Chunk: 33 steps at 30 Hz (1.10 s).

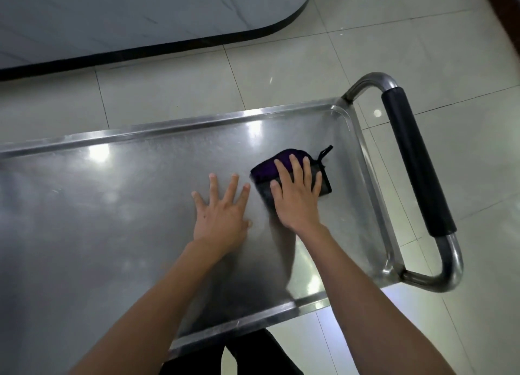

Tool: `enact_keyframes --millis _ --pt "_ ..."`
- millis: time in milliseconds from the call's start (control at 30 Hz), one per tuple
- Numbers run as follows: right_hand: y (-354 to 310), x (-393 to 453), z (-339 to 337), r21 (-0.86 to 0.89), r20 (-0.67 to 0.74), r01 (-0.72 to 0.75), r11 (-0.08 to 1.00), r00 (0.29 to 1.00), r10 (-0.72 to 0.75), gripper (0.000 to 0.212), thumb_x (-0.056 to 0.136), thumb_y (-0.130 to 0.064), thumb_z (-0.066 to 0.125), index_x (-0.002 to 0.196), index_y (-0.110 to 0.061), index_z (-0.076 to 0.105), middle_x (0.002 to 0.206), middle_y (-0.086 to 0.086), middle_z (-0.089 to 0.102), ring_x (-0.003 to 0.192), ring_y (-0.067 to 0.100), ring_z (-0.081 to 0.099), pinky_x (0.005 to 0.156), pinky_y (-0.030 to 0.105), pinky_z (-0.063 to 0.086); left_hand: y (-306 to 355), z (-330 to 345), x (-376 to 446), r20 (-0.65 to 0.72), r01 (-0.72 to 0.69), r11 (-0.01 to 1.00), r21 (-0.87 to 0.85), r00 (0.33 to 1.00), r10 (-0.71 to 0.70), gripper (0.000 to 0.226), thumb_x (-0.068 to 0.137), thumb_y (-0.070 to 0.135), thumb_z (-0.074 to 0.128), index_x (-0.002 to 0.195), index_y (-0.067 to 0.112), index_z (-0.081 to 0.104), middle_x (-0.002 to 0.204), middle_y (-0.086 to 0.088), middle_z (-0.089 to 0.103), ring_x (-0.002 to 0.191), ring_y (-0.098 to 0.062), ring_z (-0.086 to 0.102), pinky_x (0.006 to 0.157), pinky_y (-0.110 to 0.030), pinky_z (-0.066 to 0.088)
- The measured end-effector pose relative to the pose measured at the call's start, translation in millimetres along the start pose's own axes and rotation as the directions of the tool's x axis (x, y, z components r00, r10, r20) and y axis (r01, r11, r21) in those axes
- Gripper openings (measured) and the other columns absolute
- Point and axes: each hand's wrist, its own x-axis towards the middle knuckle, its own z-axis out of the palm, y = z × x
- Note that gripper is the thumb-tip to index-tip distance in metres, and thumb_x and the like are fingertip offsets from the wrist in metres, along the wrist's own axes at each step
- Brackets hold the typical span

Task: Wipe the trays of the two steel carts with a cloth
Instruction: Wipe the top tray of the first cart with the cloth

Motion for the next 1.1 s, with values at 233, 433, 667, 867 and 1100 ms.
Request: enact_keyframes --millis 233,433,667,867,1100 --pt "28 -129 18 -0.015 0.041 0.007 1.0 0.999 -0.007 0.056 0.103 -0.05 0.018 0.157 -0.035 0.019 0.167 0.003 0.008 0.153 0.027 -0.007 0.121 0.057 -0.003 2 -11 -2 0.051 0.036 0.999 0.039 0.998 -0.038 0.081 0.096 0.062 0.041 0.156 0.036 -0.007 0.165 0.006 -0.018 0.15 -0.042 -0.017 0.113 -0.072 0.014" --pt "34 -224 32 -0.053 0.046 0.028 0.998 0.999 -0.026 0.055 0.104 -0.046 0.026 0.157 -0.029 0.026 0.166 0.007 0.014 0.154 0.031 0.0 0.121 0.059 0.004 10 -24 -13 0.106 0.071 0.997 -0.012 0.992 -0.069 0.08 0.099 0.057 0.045 0.158 0.038 -0.005 0.166 0.006 -0.019 0.151 -0.037 -0.018 0.116 -0.07 0.007" --pt "22 -265 41 -0.039 0.06 0.038 0.999 0.998 -0.036 0.055 0.104 -0.045 0.031 0.156 -0.028 0.029 0.166 0.008 0.014 0.153 0.033 0.003 0.121 0.06 0.003 10 -13 -33 0.044 0.09 0.995 -0.042 0.995 -0.088 0.082 0.096 0.057 0.053 0.158 0.041 0.0 0.167 0.006 -0.013 0.152 -0.035 -0.015 0.118 -0.067 0.007" --pt "10 -255 47 -0.052 0.08 0.003 0.999 0.997 0.001 0.056 0.105 -0.046 0.021 0.158 -0.03 0.02 0.167 0.006 0.006 0.153 0.032 -0.005 0.121 0.059 0.0 -3 -2 -43 -0.064 0.085 0.994 -0.069 0.994 -0.089 0.087 0.092 0.067 0.049 0.159 0.027 0.01 0.168 -0.002 0.001 0.154 -0.029 0.0 0.121 -0.055 0.015" --pt "-24 -206 49 -0.052 0.043 -0.024 0.998 0.999 0.026 0.056 0.104 -0.046 0.024 0.158 -0.031 0.02 0.167 0.007 0.007 0.153 0.032 -0.005 0.12 0.061 0.002 -59 -8 -61 -0.247 0.13 0.986 -0.107 0.957 -0.153 0.057 0.093 0.056 0.056 0.14 0.026 0.046 0.157 -0.009 0.028 0.148 -0.034 0.016 0.117 -0.06 0.016"
